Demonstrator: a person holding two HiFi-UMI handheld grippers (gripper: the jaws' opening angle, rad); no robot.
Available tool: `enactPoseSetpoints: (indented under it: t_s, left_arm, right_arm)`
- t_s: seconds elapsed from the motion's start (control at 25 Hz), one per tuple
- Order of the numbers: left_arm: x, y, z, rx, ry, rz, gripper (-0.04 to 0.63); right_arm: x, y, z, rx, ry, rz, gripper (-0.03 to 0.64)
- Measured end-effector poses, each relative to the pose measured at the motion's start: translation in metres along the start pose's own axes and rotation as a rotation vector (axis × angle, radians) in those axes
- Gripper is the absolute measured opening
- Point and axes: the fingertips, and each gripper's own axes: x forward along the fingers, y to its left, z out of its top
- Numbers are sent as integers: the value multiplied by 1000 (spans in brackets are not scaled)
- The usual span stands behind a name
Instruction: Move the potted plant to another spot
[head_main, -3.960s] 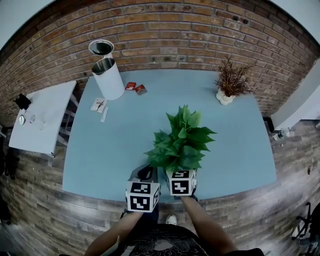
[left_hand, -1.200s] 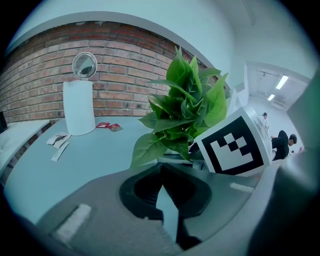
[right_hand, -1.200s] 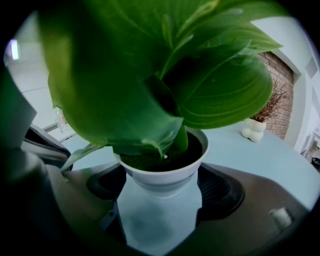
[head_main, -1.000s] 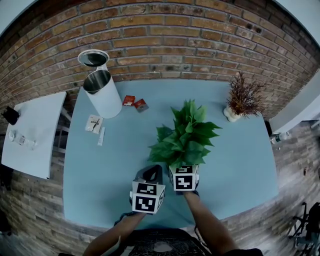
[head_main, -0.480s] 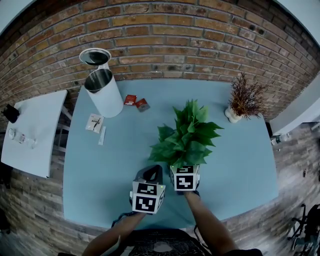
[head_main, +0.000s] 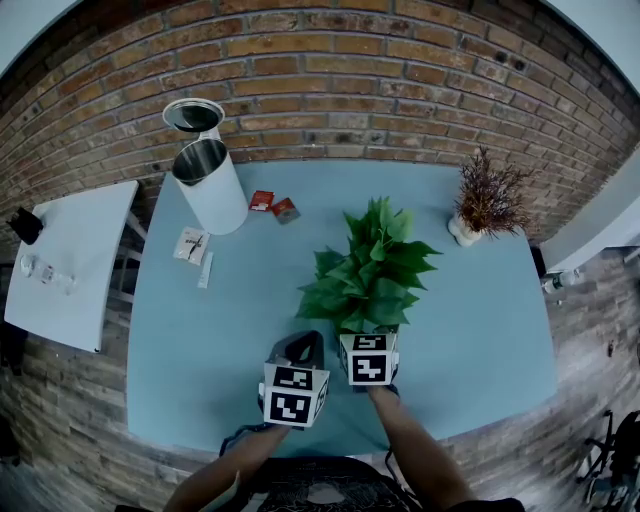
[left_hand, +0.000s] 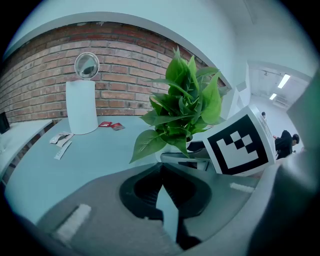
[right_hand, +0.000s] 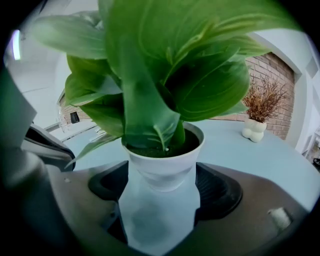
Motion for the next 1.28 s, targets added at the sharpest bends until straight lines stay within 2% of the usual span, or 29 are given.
enactPoseSetpoints:
  t_s: [0.44,1.28]
  left_arm:
    - [-8,-18,-5,17,-8,10,-2]
    - [-38,-53,-17,1,-54,33,-2]
  right_arm:
    - [-21,-1,-6,-24,-21,22,376]
    - [-70,5,-18,-58,-67,64,242]
